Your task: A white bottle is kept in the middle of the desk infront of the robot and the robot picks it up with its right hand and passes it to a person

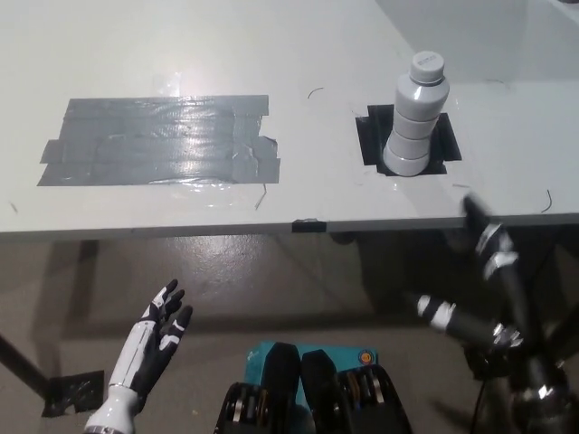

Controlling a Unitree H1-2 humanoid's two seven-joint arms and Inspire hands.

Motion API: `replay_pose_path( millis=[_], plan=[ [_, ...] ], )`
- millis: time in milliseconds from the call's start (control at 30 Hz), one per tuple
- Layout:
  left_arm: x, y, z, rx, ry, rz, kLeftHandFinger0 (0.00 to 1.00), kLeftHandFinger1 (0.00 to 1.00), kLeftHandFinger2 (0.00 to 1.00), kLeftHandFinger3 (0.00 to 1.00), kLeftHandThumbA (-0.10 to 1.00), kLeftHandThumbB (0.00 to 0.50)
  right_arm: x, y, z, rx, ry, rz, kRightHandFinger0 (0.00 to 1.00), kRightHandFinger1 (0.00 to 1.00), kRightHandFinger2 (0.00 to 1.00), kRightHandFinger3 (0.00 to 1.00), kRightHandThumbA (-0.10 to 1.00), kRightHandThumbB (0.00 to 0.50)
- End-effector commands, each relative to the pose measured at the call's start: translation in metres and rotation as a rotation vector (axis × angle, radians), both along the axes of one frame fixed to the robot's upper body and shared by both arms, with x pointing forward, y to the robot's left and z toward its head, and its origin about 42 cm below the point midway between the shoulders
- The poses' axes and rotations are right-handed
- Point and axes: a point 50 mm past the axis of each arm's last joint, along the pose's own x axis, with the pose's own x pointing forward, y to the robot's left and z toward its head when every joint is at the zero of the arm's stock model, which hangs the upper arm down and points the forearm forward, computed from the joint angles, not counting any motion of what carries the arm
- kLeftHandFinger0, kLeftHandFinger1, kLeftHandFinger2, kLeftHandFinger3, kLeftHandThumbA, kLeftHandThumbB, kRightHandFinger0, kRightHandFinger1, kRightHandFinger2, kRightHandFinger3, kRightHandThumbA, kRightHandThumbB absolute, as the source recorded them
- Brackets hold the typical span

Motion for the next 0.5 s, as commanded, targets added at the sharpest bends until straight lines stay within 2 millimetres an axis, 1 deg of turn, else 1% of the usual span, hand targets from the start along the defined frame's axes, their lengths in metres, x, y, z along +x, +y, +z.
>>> replay_pose_path(
  millis=[0,33,67,100,133,200,233,267,300,333,367,433,467],
  plan=[
    [-0.001,-0.004,0.006,-0.006,-0.06,-0.022,0.89,1.0,1.0,1.0,0.83,0.0,0.027,-0.01,0.046,-0.046,-0.086,-0.073,1.0,1.0,1.0,1.0,1.0,0.368],
    [-0.002,-0.004,0.006,-0.003,-0.059,-0.022,0.89,1.0,1.0,1.0,0.83,0.0,0.035,-0.011,0.052,-0.043,-0.069,-0.069,1.0,1.0,1.0,1.0,1.0,0.376],
    [-0.002,-0.003,0.006,-0.006,-0.058,-0.022,0.9,1.0,1.0,1.0,0.83,0.003,0.046,-0.011,0.058,-0.037,-0.048,-0.067,1.0,1.0,1.0,1.0,1.0,0.396],
    [-0.001,-0.003,0.007,-0.008,-0.06,-0.02,0.9,1.0,1.0,1.0,0.83,0.004,0.058,-0.012,0.065,-0.061,-0.031,-0.085,1.0,1.0,1.0,1.0,1.0,0.391],
    [-0.001,-0.003,0.008,-0.008,-0.063,-0.019,0.9,1.0,1.0,1.0,0.83,0.003,0.064,-0.013,0.068,-0.068,-0.021,-0.094,1.0,1.0,1.0,1.0,1.0,0.39],
    [0.0,-0.003,0.008,-0.003,-0.066,-0.022,0.9,1.0,1.0,1.0,0.83,0.0,0.081,-0.013,0.074,-0.069,0.019,-0.105,1.0,1.0,1.0,1.0,1.0,0.369],
    [0.001,-0.002,0.009,-0.003,-0.068,-0.023,0.9,1.0,1.0,1.0,0.83,0.0,0.084,-0.013,0.075,-0.066,0.023,-0.106,1.0,1.0,1.0,1.0,1.0,0.367],
    [0.001,-0.003,0.01,-0.009,-0.066,-0.023,0.9,1.0,1.0,1.0,0.83,0.002,0.096,-0.014,0.078,-0.05,0.035,-0.102,1.0,1.0,1.0,1.0,1.0,0.336],
    [0.002,-0.003,0.01,-0.01,-0.067,-0.023,0.9,1.0,1.0,1.0,0.83,0.003,0.107,-0.014,0.079,-0.049,0.054,-0.115,1.0,1.0,1.0,1.0,1.0,0.356],
    [0.002,-0.003,0.011,-0.012,-0.07,-0.022,0.9,1.0,1.0,1.0,0.82,0.003,0.116,-0.014,0.08,-0.048,0.071,-0.125,1.0,1.0,1.0,1.0,1.0,0.359],
    [0.002,-0.003,0.011,-0.007,-0.073,-0.021,0.89,1.0,1.0,1.0,0.82,0.001,0.123,-0.014,0.08,-0.04,0.093,-0.128,1.0,1.0,1.0,1.0,1.0,0.373],
    [0.002,-0.004,0.012,-0.008,-0.071,-0.019,0.89,1.0,1.0,1.0,0.83,0.0,0.138,-0.013,0.08,-0.033,0.13,-0.144,1.0,1.0,1.0,1.0,1.0,0.351],
    [0.003,-0.004,0.012,-0.002,-0.079,-0.021,0.88,1.0,1.0,1.0,0.84,0.0,0.149,-0.011,0.078,-0.031,0.16,-0.144,1.0,1.0,1.0,1.0,1.0,0.368]
  ],
)
